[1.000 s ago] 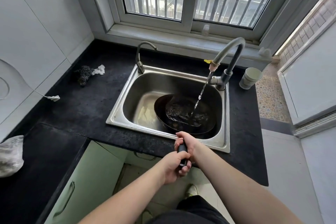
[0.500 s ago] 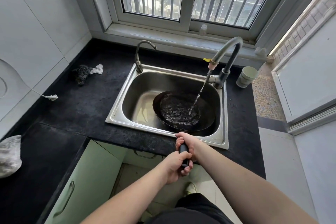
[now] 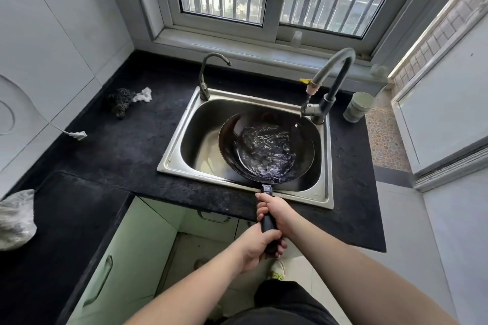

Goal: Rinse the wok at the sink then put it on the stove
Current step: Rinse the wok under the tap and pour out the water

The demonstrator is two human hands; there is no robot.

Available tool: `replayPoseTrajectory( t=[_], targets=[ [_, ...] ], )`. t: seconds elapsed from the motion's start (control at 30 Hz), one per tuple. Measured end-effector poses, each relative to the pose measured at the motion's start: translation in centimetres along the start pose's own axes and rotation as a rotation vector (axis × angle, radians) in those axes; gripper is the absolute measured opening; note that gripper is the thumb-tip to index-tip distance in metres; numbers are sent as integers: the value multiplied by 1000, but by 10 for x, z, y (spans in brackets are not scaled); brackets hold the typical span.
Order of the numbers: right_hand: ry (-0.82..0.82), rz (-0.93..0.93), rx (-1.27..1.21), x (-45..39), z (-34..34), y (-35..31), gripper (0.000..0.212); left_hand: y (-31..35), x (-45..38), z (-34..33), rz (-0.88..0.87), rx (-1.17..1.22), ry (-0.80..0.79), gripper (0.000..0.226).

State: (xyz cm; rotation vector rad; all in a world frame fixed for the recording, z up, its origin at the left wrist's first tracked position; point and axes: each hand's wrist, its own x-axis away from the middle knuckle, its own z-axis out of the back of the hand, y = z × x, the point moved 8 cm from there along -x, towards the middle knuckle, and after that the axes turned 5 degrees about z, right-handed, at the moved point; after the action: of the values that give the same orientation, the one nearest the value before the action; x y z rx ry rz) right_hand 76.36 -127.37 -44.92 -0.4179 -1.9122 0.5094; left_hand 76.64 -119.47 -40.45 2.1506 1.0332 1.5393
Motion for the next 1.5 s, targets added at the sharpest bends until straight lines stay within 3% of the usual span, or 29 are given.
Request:
replayPoseTrajectory(
  t=[0.37, 0.63, 1.07, 1.27, 1.5],
  targets=[
    [-76, 83, 57, 21, -36, 4, 32, 2, 30, 18, -60, 158, -67, 13],
    [-154, 76, -22, 37, -66, 1, 32, 12, 51, 26, -62, 223, -28, 18],
    [-306, -53, -290, 58, -103, 20, 36, 22, 88, 45, -97, -16, 148, 14],
    [-348, -80, -378, 65, -106, 23, 52, 26, 103, 44, -119, -152, 170, 9],
    [-413, -121, -422, 71, -107, 19, 49, 33, 109, 35, -129, -252, 219, 8]
  ],
)
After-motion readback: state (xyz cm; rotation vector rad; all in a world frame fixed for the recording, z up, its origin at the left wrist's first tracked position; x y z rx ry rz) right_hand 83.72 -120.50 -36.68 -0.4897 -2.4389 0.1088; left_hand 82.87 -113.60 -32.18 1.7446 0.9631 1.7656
